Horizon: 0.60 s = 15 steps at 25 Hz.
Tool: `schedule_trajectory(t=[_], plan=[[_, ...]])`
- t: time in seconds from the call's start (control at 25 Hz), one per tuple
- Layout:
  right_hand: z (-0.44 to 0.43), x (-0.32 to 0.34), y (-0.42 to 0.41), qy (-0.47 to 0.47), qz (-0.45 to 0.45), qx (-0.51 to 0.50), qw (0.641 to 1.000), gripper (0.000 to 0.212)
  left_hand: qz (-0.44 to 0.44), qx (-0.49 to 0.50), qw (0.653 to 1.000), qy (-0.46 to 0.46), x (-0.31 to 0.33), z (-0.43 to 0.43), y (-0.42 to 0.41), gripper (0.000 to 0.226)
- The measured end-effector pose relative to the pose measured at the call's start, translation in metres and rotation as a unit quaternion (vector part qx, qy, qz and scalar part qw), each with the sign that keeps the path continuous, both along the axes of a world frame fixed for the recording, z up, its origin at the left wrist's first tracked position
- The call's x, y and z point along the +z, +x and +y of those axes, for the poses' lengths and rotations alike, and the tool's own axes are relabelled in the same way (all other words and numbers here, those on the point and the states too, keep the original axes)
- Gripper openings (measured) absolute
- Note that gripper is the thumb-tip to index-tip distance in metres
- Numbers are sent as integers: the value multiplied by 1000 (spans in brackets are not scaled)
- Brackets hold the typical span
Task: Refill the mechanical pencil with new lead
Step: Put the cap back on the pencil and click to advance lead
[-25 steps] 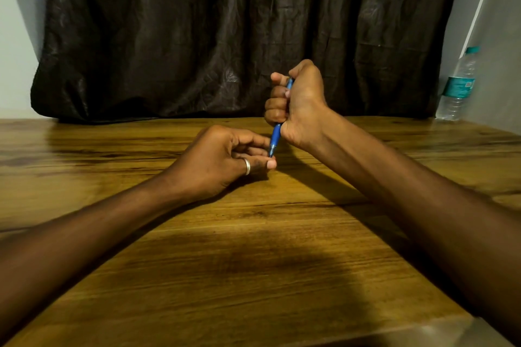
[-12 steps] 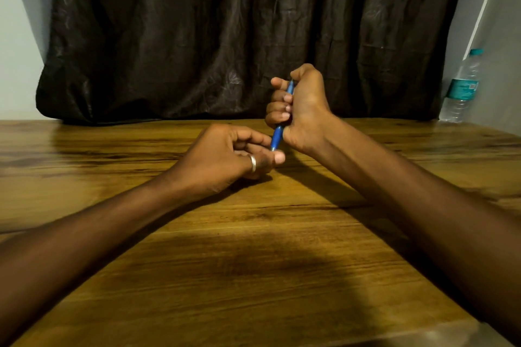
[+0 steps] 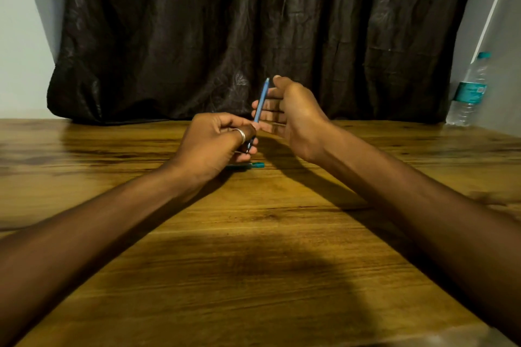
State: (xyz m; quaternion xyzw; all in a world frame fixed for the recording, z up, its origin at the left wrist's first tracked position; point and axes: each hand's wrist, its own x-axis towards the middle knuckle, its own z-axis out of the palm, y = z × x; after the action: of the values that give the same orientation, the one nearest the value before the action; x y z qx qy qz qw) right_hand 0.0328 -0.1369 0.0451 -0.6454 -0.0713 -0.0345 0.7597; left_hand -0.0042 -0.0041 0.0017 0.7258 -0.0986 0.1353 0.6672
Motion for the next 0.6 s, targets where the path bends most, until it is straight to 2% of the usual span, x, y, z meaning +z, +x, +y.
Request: schedule_trajectory(t=[0.2,0.36,0.44,0.52,0.6], plan=[[-1,-6,4,-51,-34,9,998,14,-14,11,1000,20,-2,4,4,11],[-7,-3,12,-55,-29,-12,998,18,-38,30,996,80,-2,9,8,18],[-16,-2,20,-160,-31,-51,985,12,-80,79,975,190,-4,16,13,17],[-24,-3,24,-320,-38,-71,944,5,-90,101,936,324,-7,21,16,16],[-27,-4,21,-428,-19,-61,902,2,-67,109,901,415,-10,23,19,20]])
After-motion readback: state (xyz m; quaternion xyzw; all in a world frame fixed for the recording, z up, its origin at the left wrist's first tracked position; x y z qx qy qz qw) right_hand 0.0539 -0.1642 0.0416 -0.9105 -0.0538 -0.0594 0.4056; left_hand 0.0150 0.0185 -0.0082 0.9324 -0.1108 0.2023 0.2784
